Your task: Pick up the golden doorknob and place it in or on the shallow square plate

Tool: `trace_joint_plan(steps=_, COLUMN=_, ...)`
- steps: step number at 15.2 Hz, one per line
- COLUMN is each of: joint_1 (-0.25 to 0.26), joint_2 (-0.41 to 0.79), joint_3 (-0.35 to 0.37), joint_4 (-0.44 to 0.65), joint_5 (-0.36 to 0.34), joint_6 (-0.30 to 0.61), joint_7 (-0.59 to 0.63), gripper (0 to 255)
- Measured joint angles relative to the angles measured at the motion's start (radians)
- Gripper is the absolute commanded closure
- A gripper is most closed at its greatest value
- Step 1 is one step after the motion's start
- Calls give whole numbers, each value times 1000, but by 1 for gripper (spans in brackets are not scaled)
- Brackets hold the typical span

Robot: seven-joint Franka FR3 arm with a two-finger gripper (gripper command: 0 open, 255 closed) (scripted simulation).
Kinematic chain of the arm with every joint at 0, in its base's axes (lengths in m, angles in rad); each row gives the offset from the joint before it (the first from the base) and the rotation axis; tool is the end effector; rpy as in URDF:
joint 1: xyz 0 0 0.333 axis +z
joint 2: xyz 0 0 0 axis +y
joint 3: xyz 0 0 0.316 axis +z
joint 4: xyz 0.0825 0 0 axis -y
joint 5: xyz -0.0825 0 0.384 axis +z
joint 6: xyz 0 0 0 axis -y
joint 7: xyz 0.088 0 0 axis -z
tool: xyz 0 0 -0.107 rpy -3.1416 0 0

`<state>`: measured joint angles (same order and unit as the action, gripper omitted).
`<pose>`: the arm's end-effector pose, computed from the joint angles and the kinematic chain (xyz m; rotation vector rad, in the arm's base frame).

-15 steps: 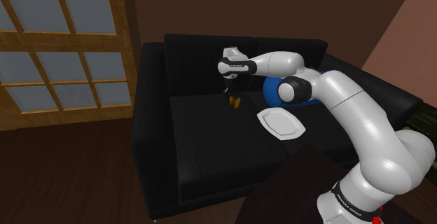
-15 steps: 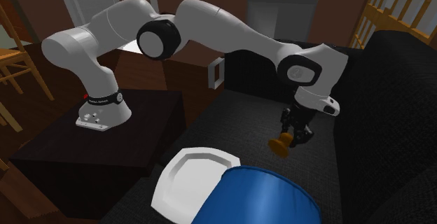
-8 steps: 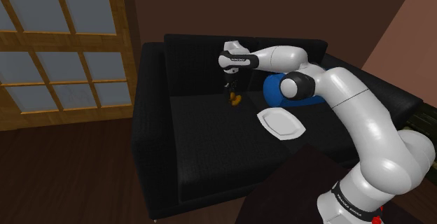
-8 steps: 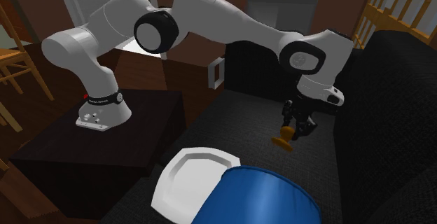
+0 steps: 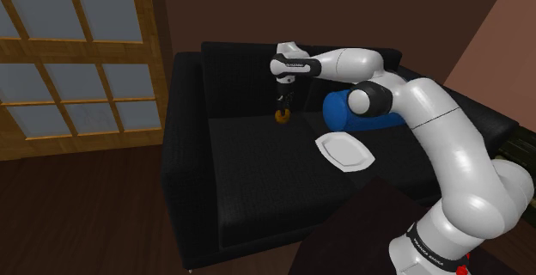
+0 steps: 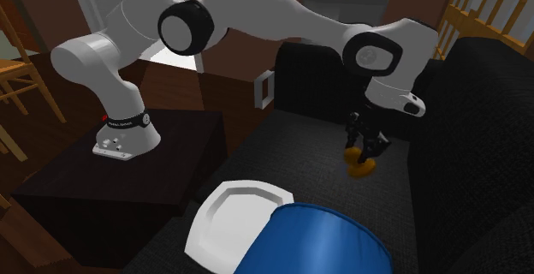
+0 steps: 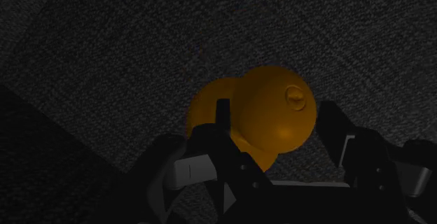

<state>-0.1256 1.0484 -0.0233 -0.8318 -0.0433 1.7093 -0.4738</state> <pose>0.7664 -0.1114 0.2607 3.0744 0.5349 -0.2843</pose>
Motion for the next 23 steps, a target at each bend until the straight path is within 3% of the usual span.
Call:
trace_joint_plan(steps=3, joint_1=-20, joint_2=-169, joint_3=-5, joint_4=-298, joint_5=-4, joint_6=132, joint_7=-20, gripper=255)
trace_joint_plan(steps=6, joint_1=-43, joint_2=-302, joint_3=-13, joint_4=-528, joint_5=-9, joint_6=231, joint_7=-45, gripper=255)
trace_joint_plan(steps=14, joint_1=-114, joint_2=-552, joint_3=-45, joint_4=-952, joint_5=-24, joint_6=411, joint_7=-133, gripper=255)
trace_joint_plan(steps=23, joint_1=-199, joint_2=-770, joint_3=-103, joint_4=-1290, joint_5=-56, joint_6=544, joint_7=-250, gripper=255)
